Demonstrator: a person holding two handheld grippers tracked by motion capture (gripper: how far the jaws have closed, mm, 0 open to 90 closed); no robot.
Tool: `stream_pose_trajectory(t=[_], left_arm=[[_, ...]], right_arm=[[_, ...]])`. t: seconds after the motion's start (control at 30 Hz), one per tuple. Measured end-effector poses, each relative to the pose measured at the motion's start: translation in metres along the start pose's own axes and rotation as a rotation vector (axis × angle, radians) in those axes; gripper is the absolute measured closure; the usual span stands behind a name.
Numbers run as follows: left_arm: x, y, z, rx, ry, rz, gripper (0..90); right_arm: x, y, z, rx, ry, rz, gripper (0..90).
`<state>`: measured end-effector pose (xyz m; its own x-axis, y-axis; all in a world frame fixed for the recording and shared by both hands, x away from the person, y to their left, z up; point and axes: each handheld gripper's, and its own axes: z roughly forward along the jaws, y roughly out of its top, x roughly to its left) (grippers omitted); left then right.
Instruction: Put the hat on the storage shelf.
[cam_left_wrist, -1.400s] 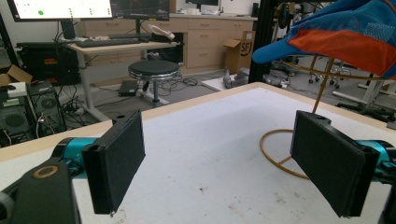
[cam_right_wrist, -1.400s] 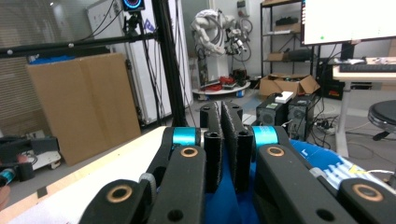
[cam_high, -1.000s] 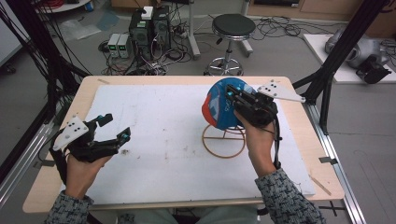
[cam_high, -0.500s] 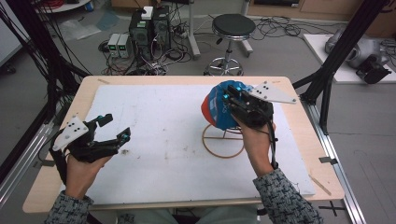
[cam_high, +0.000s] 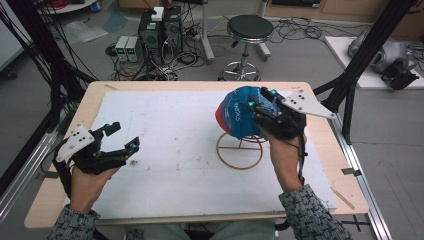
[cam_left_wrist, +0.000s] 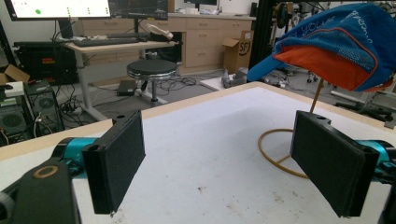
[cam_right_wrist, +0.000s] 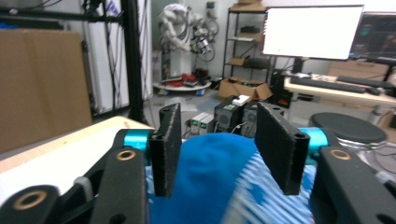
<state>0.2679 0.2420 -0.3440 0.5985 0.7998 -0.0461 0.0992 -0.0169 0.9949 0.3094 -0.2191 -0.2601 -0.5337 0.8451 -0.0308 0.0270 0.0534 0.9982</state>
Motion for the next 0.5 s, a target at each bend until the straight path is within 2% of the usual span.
stream_pose_trajectory(t=[0.33, 0.5], left_arm=[[-0.002, 0.0, 0.004, 0.0, -0.004, 0.002, 18.0], [-0.002, -0.001, 0.006, 0.005, -0.007, 0.004, 18.0]], right_arm=[[-0.039, -0.019, -0.042, -0.018, -0.087, 0.075, 38.8], [-0.053, -0.033, -0.063, -0.009, -0.14, 0.086, 31.5]])
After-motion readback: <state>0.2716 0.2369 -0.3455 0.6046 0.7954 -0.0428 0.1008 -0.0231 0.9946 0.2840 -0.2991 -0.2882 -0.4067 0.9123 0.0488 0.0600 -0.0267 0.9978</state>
